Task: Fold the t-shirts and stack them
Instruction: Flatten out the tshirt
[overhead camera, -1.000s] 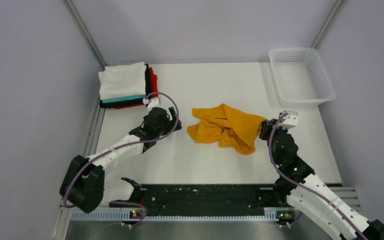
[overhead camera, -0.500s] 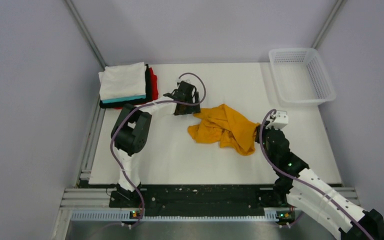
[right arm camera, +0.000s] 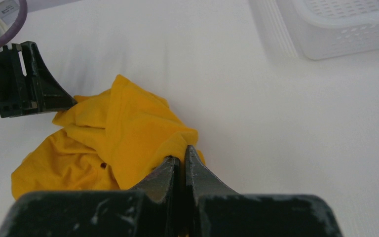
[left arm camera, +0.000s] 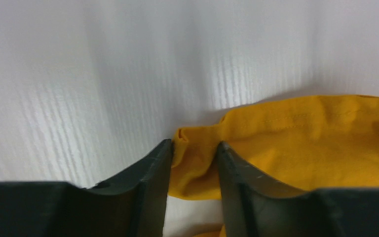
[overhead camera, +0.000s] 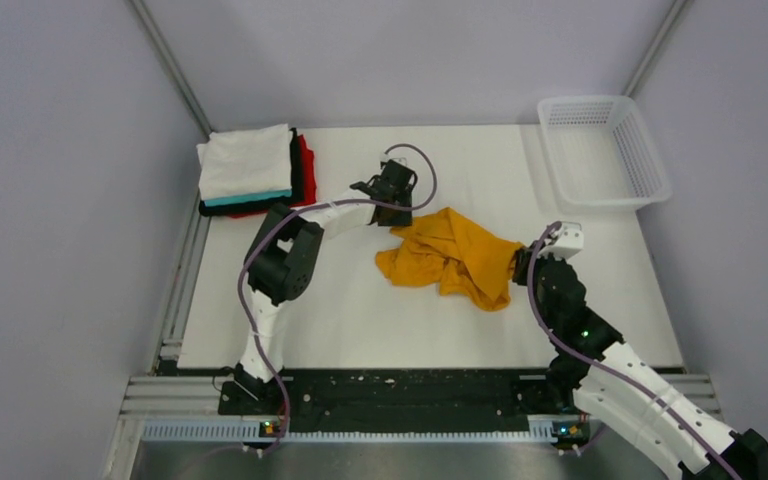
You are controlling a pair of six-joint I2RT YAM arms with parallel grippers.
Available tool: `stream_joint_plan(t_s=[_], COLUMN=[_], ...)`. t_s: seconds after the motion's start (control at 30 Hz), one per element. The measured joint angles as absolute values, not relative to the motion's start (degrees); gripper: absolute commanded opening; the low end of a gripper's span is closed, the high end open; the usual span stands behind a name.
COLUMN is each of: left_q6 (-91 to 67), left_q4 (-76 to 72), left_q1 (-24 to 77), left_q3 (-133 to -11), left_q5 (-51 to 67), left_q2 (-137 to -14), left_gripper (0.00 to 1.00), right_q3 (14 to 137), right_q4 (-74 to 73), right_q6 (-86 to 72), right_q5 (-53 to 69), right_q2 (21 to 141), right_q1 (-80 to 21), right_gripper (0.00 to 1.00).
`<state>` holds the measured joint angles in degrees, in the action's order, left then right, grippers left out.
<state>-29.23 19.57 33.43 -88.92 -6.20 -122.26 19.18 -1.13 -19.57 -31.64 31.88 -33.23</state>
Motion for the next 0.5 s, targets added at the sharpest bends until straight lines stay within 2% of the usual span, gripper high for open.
stream_joint_plan(t_s=[0.07, 0.1, 0.33, 0.5], left_q6=[-29.6, -30.1, -32.6, -33.1], left_q4=[19.6, 19.7, 19.1, 19.4], left_q1=[35.0, 35.7, 38.3, 38.5], left_q3=[-89.0, -89.0, -88.0, -78.9], left_q5=[-7.4, -7.7, -13.1, -20.2], left_q2=[-122.4, -122.6, -122.1, -114.4], left_gripper=[0.03, 0.0, 0.0, 0.0], right_q3=[19.2, 19.2, 19.2, 19.4], right_q4=[-1.1, -1.1, -1.1, -1.2], right_q6=[-19.6, -19.6, -19.1, -18.9], right_q5=[-31.7, -31.7, -32.1, -32.3], right_q2=[32.0, 32.1, 33.3, 33.6], right_q1=[-33.2, -33.2, -33.2, -33.2], right_gripper=[0.0, 0.0, 0.0, 0.0])
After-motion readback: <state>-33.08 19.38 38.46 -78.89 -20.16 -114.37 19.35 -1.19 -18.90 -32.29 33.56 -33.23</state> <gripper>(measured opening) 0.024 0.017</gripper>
